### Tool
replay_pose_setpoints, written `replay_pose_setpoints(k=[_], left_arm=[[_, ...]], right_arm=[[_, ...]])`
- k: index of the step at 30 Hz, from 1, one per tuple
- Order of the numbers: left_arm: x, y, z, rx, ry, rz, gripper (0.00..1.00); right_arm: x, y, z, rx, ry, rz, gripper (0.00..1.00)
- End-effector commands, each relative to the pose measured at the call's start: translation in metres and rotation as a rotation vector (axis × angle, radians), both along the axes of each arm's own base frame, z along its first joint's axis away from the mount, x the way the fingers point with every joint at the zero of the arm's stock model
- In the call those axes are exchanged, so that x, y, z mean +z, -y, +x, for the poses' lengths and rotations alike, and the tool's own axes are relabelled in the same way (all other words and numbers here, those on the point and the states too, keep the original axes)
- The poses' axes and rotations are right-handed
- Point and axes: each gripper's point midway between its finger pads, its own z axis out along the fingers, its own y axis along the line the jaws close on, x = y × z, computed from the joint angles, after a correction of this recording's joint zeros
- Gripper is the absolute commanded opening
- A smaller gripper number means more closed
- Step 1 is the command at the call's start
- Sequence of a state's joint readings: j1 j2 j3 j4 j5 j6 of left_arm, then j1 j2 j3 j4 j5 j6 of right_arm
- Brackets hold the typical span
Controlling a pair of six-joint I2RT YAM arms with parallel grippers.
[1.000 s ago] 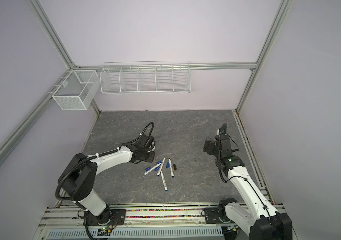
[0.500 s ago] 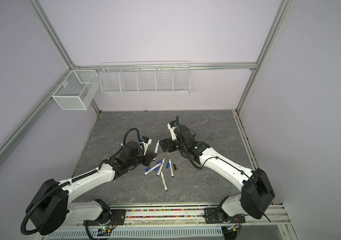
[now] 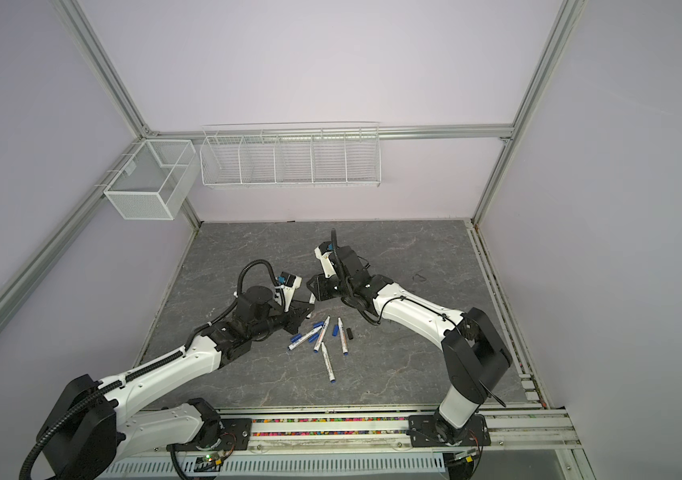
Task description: Insert the pens into the pen caps
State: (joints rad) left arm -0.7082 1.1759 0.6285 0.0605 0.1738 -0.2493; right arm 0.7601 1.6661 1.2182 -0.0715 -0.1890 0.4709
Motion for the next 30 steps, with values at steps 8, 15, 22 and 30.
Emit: replay_pose_setpoints(k=[8, 15, 22, 30], left_arm=[[0.012, 0.0, 0.008, 0.039, 0.045, -0.029, 0.0], [0.019, 0.004, 0.008, 0.026, 0.052, -0.065, 0.3], [0.018, 0.015, 0.009, -0.011, 0.033, -0.08, 0.47], [0.027, 0.026, 0.008, -0.064, 0.037, -0.099, 0.28]], right_arm=[[0.006, -0.015, -0.028, 0.149, -0.069, 0.101, 0.1], [0.013, -0.003, -0.033, 0.138, -0.064, 0.121, 0.07], [0.022, 0.001, -0.035, 0.146, -0.077, 0.166, 0.07], [0.029, 0.004, -0.032, 0.141, -0.096, 0.225, 0.07]])
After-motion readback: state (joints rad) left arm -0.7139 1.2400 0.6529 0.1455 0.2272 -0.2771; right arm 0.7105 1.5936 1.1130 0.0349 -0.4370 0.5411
